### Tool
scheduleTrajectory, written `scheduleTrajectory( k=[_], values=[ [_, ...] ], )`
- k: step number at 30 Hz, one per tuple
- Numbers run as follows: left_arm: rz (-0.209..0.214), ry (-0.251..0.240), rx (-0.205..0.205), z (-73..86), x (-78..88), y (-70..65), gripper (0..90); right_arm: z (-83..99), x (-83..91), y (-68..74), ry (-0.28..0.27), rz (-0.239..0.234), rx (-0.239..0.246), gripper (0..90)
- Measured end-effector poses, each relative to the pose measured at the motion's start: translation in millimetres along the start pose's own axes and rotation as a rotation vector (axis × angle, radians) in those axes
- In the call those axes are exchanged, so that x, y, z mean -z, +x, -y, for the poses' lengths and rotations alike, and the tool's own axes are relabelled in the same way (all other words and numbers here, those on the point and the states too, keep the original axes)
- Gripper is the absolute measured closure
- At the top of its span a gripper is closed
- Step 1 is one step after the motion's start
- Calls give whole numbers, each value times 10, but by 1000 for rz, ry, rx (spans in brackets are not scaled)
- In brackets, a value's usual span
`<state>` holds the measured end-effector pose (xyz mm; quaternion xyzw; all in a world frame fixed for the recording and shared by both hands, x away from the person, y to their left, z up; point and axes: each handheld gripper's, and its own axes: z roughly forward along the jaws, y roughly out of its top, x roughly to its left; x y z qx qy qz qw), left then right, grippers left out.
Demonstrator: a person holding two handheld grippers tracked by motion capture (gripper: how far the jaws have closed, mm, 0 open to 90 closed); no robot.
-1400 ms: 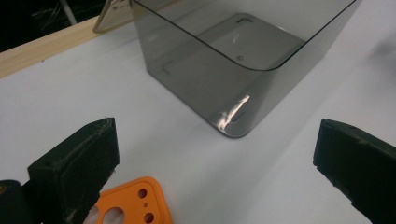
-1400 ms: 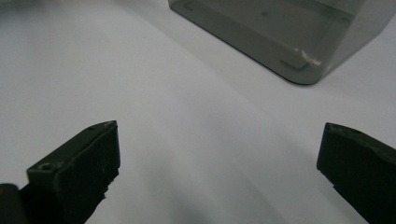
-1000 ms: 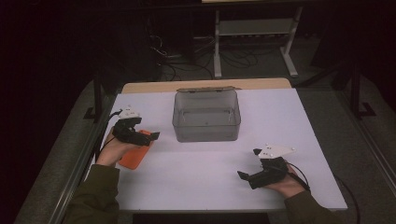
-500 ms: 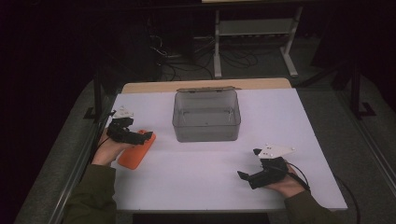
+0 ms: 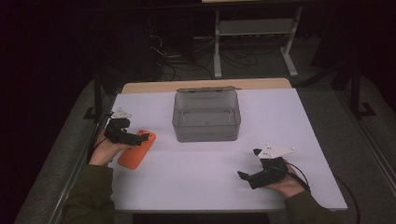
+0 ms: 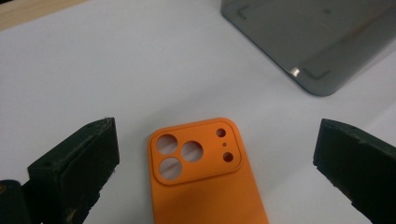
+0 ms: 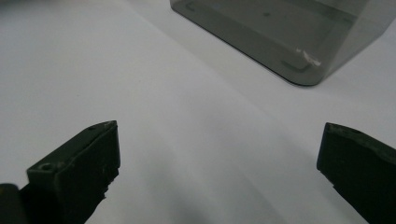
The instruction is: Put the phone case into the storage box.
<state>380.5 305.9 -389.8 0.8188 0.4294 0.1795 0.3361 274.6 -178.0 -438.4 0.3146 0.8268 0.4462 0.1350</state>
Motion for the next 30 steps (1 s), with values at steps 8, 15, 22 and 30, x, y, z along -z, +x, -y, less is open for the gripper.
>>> scheduleTrajectory(
  k=[8, 15, 22, 30],
  values=[
    [0, 44, 6, 26, -9, 26, 0, 0, 0, 0, 0, 0, -2, 0],
    [2, 84, 16, 51, -23, 43, 0, 0, 1, 0, 1, 0, -1, 0],
    [6, 124, 22, 92, -53, 44, 0, -1, 4, 1, 0, 1, -2, 0],
    [5, 165, 24, 148, -93, 33, 0, -2, 8, 0, 1, 0, -2, 0]
  ],
)
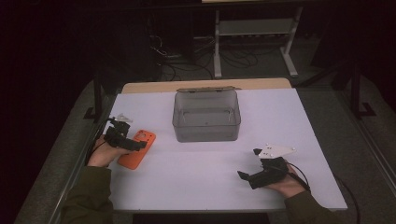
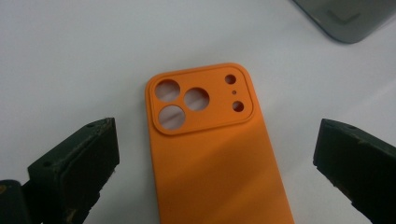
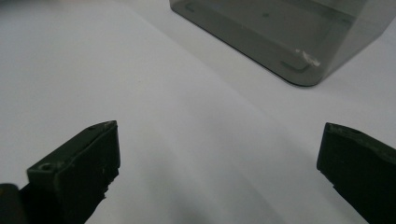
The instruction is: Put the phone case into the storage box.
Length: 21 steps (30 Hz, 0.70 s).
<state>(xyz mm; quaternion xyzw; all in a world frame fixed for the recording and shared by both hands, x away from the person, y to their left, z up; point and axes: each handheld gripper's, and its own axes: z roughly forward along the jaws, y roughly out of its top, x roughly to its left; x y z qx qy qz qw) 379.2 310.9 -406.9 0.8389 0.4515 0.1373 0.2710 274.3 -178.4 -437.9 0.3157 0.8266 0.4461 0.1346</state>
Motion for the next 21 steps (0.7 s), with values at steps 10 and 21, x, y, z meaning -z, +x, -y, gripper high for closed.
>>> scheduleTrajectory(
  k=[10, 21],
  values=[
    [-2, 65, 0, 60, -70, -13, 0, 0, 1, 2, 1, 1, 1, 0],
    [3, 113, -1, 106, -126, -23, 0, 0, 0, 1, 1, 1, 0, 0]
  ],
)
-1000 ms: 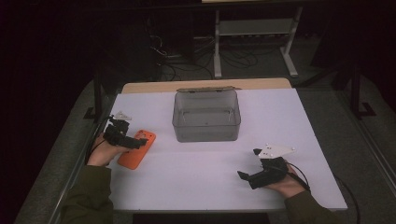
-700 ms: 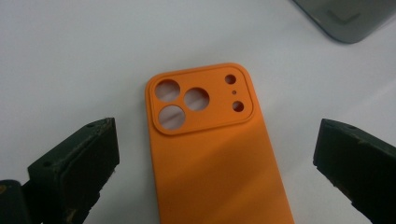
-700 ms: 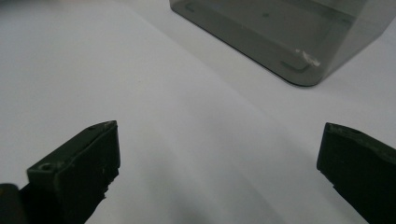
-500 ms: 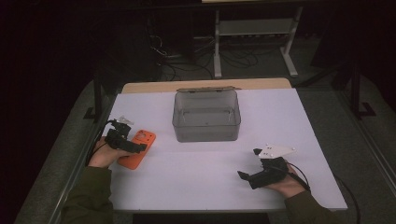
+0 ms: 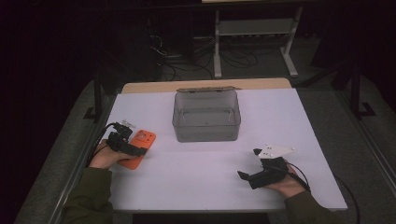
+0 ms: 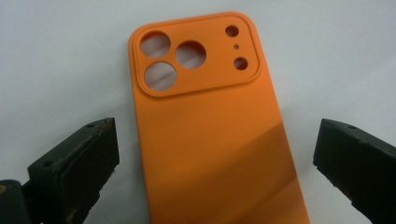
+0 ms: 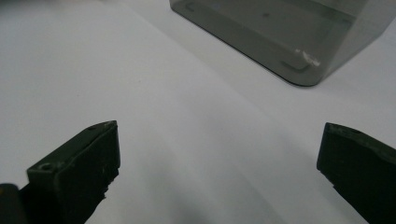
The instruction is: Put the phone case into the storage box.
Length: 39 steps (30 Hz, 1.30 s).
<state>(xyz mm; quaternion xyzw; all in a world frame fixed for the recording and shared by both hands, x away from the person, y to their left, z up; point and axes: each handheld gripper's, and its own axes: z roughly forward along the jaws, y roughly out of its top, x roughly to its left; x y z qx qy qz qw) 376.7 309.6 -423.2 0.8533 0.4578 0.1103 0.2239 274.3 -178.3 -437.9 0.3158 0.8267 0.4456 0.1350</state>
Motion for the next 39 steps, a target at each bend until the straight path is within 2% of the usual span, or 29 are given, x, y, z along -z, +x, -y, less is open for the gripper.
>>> scheduleTrajectory(
  k=[16, 19, 39],
  values=[
    [-6, 59, 7, 39, -55, -3, 0, 0, 0, 0, 0, 0, -1, 0],
    [-10, 76, -2, 39, -61, -1, 0, 0, 0, 0, 1, 0, -1, 0],
    [-26, 115, -18, 32, -95, -33, 5, -1, 1, -2, 0, 1, 0, 0]
  ],
)
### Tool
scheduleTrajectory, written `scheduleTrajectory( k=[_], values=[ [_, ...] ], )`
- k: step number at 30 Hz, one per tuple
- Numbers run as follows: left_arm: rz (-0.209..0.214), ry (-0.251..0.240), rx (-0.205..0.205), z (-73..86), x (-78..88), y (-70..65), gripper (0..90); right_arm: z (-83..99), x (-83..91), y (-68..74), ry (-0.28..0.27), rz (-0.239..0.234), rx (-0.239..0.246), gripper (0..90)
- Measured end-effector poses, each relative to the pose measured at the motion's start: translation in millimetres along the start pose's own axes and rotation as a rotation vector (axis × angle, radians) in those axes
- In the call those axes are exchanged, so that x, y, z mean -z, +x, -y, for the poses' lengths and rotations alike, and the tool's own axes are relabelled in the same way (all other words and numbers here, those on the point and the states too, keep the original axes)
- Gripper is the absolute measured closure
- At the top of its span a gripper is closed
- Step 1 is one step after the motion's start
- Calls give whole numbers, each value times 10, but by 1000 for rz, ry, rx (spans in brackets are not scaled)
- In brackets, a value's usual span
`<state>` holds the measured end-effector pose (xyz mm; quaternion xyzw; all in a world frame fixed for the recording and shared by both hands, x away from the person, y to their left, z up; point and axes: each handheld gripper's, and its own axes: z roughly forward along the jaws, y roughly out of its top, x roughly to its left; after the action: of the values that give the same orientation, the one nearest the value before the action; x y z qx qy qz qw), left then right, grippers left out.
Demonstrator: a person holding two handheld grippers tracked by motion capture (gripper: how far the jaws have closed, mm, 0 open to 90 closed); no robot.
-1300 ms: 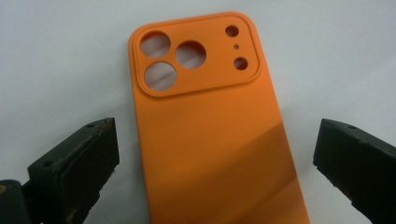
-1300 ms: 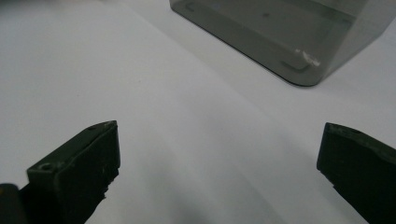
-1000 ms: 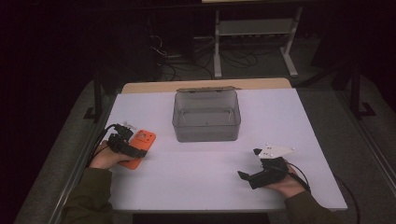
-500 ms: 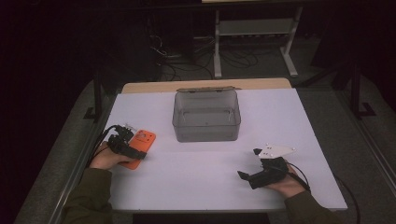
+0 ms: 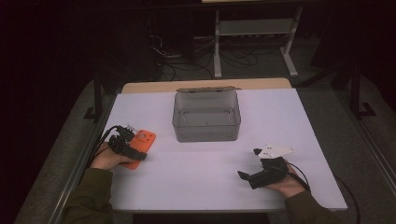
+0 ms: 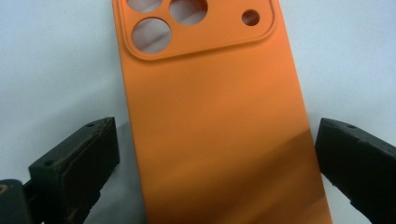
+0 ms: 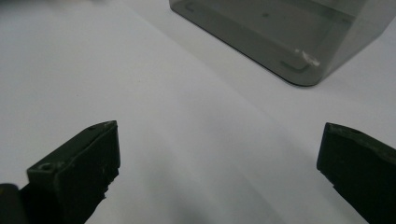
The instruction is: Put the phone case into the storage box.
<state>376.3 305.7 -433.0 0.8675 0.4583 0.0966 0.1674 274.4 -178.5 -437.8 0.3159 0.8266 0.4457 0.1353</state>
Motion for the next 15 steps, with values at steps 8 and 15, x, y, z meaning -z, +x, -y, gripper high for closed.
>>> scheduleTrajectory(
  k=[8, 15],
  values=[
    [-1, 3, 0, -2, 15, -16, 43, 0, 2, 1, 0, 1, 2, 0],
    [-2, -3, 8, -1, 34, -28, 101, -1, 4, 1, 0, 1, 2, 0]
  ],
)
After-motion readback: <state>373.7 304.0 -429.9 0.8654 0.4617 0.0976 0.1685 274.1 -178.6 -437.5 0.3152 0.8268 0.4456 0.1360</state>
